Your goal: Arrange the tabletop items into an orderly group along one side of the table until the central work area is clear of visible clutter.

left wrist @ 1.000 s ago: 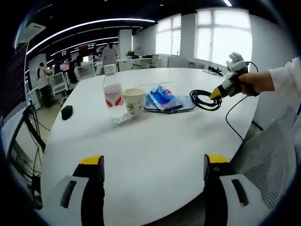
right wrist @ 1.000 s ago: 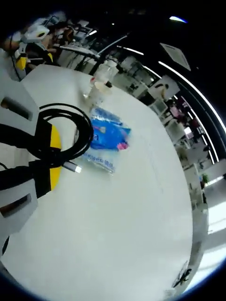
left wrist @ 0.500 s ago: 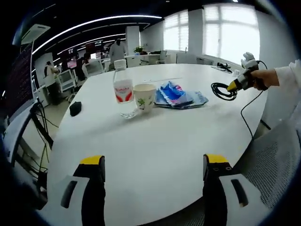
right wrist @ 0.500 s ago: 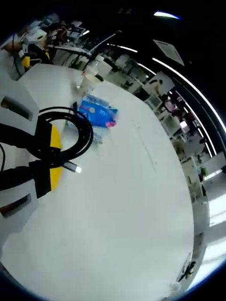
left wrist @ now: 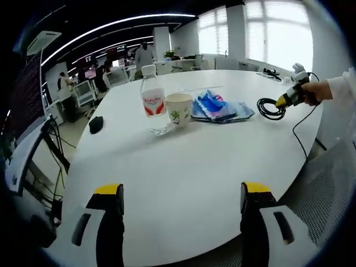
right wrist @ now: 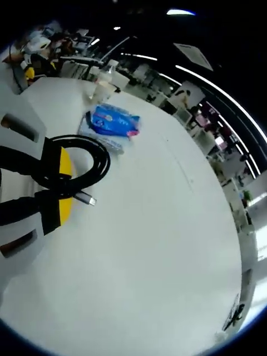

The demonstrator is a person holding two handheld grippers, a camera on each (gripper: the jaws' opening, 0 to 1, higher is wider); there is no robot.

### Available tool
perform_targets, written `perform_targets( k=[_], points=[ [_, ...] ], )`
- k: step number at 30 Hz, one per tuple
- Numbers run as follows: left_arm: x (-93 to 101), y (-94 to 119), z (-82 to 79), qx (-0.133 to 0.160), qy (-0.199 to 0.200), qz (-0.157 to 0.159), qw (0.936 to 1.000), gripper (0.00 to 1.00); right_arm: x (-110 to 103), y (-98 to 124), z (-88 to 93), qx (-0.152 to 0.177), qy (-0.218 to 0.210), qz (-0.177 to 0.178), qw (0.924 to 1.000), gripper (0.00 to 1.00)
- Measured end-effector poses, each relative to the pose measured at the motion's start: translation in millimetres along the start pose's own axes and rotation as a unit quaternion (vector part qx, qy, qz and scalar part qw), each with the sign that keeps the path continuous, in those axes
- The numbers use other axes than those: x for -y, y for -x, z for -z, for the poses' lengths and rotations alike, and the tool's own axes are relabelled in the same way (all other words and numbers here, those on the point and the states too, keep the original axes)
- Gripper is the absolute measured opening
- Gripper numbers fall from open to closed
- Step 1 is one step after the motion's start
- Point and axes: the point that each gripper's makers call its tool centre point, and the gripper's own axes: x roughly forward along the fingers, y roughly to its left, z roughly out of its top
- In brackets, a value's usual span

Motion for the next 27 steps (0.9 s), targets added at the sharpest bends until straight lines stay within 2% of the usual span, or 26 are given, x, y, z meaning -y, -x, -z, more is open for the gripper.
perform_targets(
  k=[5,13,27],
  points=[
    [-0.7,-0.9,1.1,-0.004,-0.001,-0.005,1.0,0.88,3.6,-5.1,8.4,-0.014,0.002,0.006,0.9999,0.08],
    [-0.6,-1.8,4.5,-0.014,-0.002,-0.003,0.9999,0.88,9.7,-12.5,7.4,-0.017,-0.003,0.009,0.9998,0.08],
    [-0.3,0.0,3.7,-0.01,-0.004,0.002,0.9999,0.88,14.4,-15.9,14.3,-0.027,0.042,0.021,0.9985,0.09]
  ],
)
